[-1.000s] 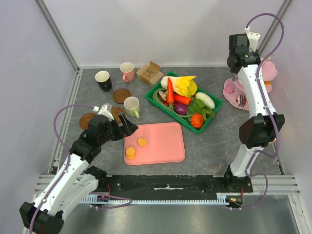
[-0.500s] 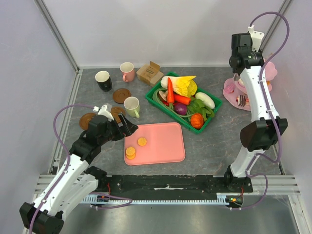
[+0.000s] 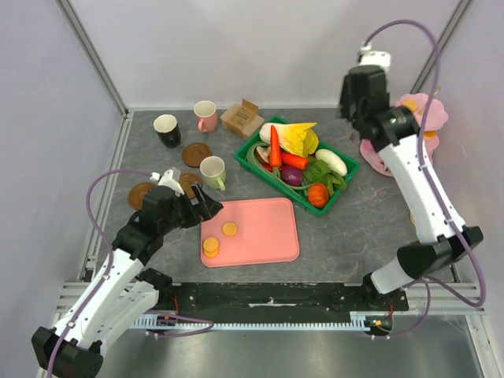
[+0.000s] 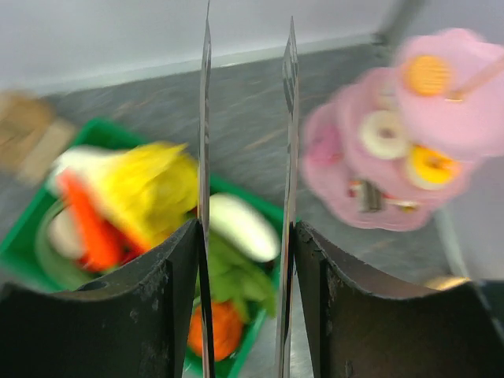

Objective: Serve the afternoon tea

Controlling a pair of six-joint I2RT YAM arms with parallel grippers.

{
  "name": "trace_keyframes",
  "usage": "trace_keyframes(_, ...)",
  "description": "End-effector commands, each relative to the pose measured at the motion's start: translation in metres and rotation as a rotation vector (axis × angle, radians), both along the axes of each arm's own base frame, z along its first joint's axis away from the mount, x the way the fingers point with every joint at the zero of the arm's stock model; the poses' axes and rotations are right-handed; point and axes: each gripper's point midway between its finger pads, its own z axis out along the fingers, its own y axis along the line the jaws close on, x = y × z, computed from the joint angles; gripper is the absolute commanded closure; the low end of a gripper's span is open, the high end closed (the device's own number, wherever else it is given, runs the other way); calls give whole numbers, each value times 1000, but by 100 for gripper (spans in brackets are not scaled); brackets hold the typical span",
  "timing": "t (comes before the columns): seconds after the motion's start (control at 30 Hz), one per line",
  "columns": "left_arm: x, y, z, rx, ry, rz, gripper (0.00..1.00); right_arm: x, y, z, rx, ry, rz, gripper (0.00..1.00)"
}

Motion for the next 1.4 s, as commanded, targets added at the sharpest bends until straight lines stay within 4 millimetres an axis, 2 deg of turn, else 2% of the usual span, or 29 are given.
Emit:
trace_keyframes(0.0,-1,0,11,-24,-5,13,4,-35,92,-2,64,-41,322,43)
trace_keyframes(0.1,-5,3,15,-17,-1,19,4,-70,152,-41,109,16,524,43)
trace_keyframes(0.17,-9,7,17,-5,3,29,4,-96,180,-67,106,74,610,43)
trace_keyframes(0.23,-13,15,18,18,4,54,4,-123,200,-96,71,137,671,43)
trace_keyframes(0.27,-16,18,18,26,3,59,4,-138,214,-104,57,153,721,43)
trace_keyframes(0.37,-20,24,19,50,2,70,4,-181,240,-127,-14,211,844,43)
trace_keyframes(0.43,-22,27,17,59,8,75,4,-205,251,-144,-52,245,899,43)
trace_keyframes(0.6,-26,27,17,58,13,71,4,-249,271,-182,-141,334,1014,43)
trace_keyframes(0.8,-28,27,12,46,23,76,4,-274,292,-209,-197,386,1118,42)
trace_keyframes(1.13,-29,28,11,58,27,72,4,-273,310,-237,-268,437,1137,40)
trace_keyframes(1.37,-29,29,10,60,29,75,4,-271,319,-247,-279,452,1145,39)
